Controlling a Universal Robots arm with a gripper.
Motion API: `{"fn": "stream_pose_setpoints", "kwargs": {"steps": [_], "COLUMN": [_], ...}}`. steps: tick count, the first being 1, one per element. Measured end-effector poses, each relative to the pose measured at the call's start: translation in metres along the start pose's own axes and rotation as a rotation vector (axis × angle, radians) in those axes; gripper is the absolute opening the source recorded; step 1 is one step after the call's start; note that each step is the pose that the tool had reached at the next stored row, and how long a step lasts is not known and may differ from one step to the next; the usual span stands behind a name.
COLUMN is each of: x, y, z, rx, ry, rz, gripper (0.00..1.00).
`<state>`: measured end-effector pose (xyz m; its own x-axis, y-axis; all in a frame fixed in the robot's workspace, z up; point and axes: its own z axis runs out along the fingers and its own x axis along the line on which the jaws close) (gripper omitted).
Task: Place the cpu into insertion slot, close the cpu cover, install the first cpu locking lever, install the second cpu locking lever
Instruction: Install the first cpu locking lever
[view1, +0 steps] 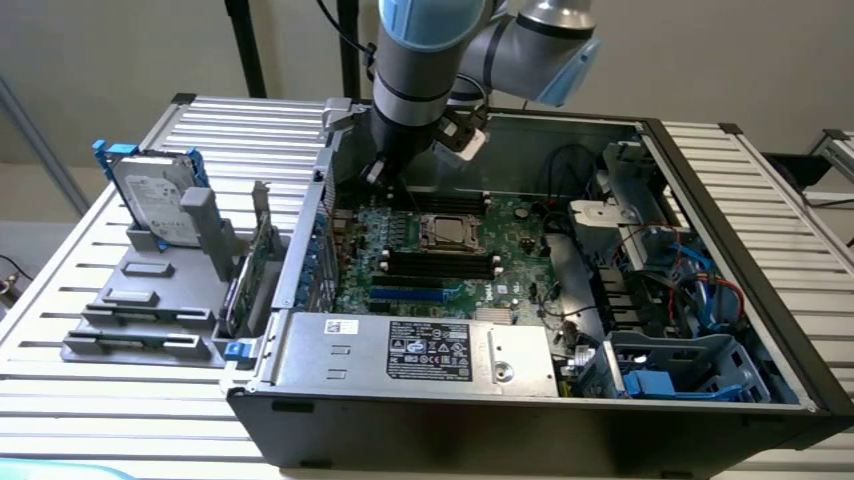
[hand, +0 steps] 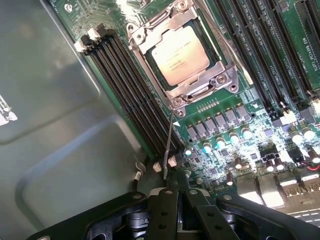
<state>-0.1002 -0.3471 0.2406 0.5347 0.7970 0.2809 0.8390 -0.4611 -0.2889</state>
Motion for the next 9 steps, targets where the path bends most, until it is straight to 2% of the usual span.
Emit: {"fn": "stream_pose_setpoints", "kwargs": {"steps": [3, 9], "x": [0.0006, 0.0007], "y": [0.0001, 0.0001], "z": [0.0002, 0.0002], "rx": [-0.0026, -0.0208], "ry": [0.0036, 0.0285], "rz": [0.009, 0.072], "gripper": [0.11, 0.11]}}
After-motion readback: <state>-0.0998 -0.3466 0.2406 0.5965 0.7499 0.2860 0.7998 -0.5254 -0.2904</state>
